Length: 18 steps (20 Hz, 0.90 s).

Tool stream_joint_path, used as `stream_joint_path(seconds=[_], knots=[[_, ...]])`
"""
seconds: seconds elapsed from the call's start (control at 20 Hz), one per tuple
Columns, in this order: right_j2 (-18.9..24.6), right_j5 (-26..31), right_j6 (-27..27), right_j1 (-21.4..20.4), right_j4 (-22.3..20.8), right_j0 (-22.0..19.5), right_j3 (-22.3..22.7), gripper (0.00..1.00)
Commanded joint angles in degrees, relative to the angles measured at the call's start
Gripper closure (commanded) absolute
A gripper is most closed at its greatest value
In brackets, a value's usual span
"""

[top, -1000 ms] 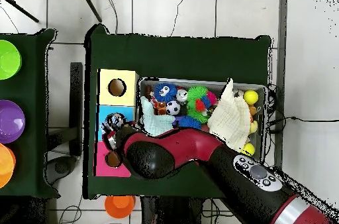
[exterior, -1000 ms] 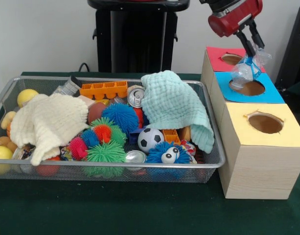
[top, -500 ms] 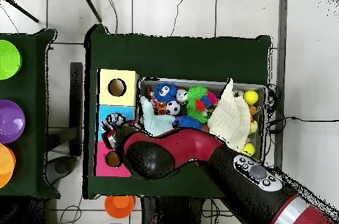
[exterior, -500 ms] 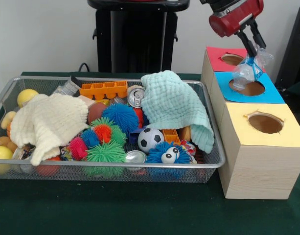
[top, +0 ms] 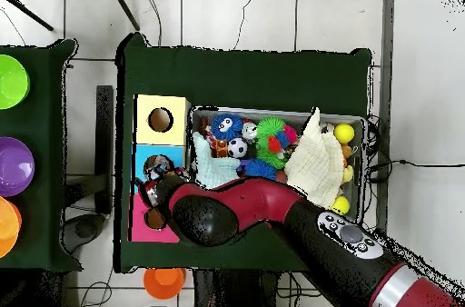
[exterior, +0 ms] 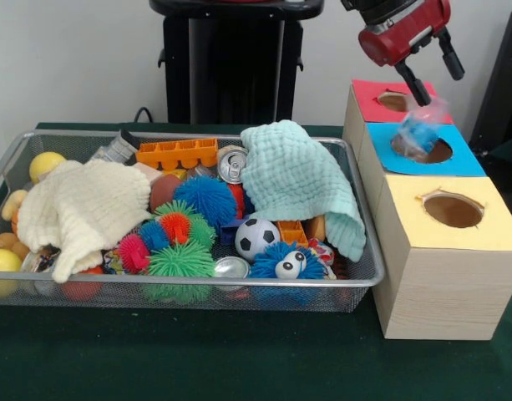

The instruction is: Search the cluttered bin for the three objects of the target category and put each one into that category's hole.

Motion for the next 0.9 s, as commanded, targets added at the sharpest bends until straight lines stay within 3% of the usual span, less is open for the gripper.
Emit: stream_joint_path(seconds=[0.05,0.55,0.75,0.9], knots=[[-1.30,-0.19,5.58,2.87,-1.42,-0.37,0.88,0.00],[-1.70,2.93,4.23,2.23,-1.04,-0.22,0.37,0.00],[-5.38,7.78,3.61,-5.33,-0.88,0.83,0.00,0.00],[-11.45,14.55,1.75,-13.61,-2.72,3.75,-1.56,0.00]])
